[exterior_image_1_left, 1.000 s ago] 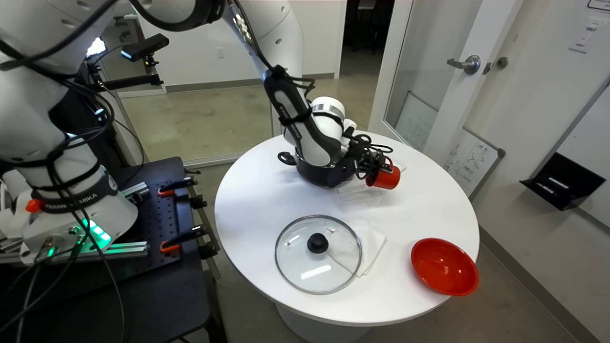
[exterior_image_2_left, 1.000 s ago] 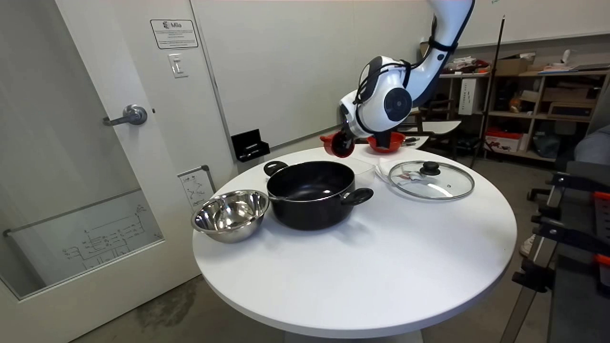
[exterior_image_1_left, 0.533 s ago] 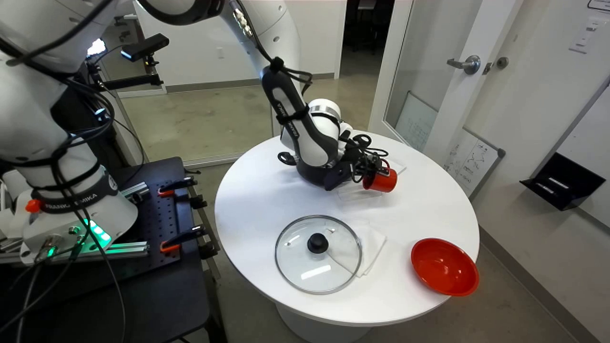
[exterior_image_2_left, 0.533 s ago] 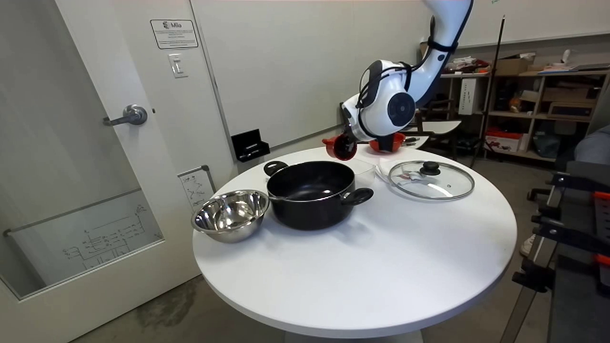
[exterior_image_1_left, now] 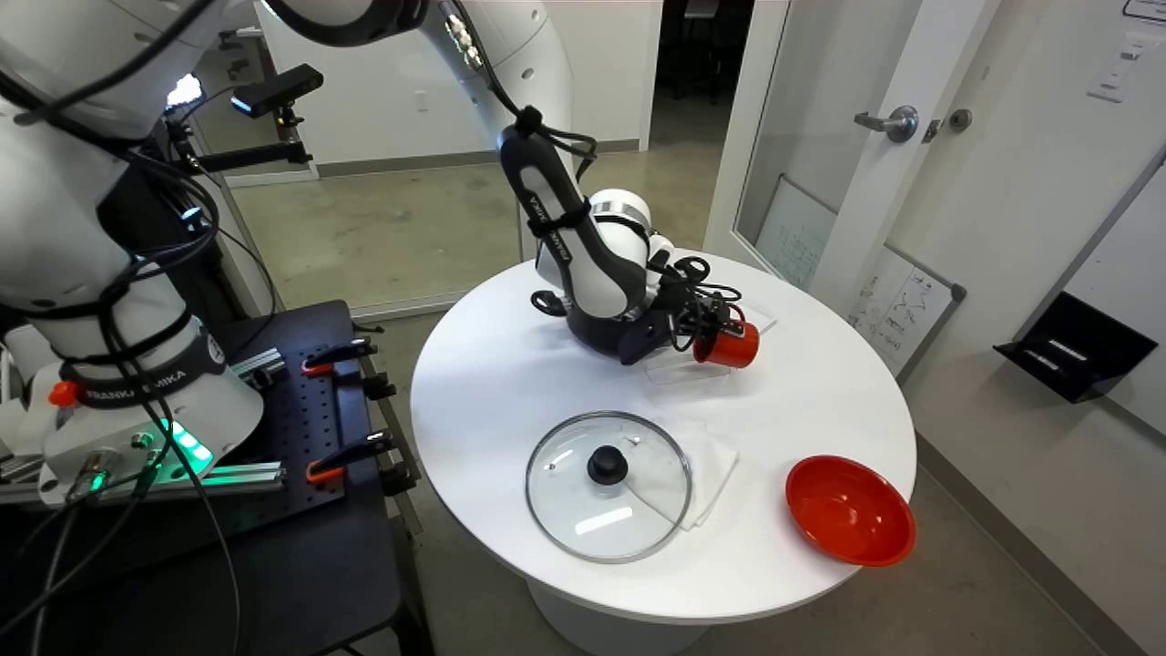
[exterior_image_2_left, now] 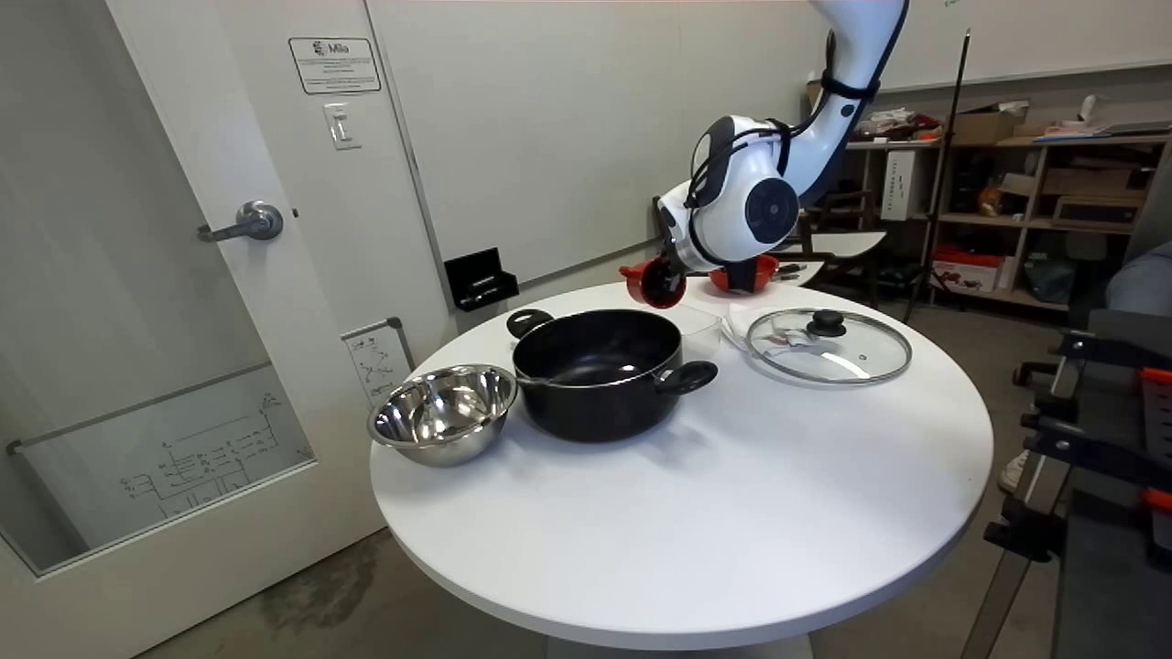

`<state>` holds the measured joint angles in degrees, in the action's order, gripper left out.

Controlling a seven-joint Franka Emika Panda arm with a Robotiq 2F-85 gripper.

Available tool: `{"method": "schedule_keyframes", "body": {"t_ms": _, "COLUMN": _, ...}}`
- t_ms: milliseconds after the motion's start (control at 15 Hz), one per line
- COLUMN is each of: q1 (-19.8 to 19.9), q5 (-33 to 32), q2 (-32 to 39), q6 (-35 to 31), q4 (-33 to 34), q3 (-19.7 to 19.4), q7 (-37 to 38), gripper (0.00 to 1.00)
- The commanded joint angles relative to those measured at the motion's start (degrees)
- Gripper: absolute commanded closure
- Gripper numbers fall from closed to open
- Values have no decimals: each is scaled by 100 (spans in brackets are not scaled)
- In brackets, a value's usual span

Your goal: Pour the contents in the red cup into the clear bowl

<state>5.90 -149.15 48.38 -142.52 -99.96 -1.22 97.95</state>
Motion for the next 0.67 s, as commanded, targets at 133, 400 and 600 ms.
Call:
{"method": "schedule_keyframes", "body": {"t_ms": 133, "q1": 281, "q5": 0, "q2": -86, "q6": 155, "q4": -72, "q3": 333, "q7": -234, "gripper": 98}}
{"method": "schedule_keyframes", "body": {"t_ms": 400, "q1": 323, "q5": 33, "q2": -243, "q6": 343, "q4": -302, "q3": 386, "q7": -319, "gripper": 98}}
{"method": "schedule_keyframes", "body": {"t_ms": 600, "q1": 79, "q5": 0, "q2": -391, "q6": 536, "q4": -525, "q3": 185, "q7": -99, "gripper": 98}}
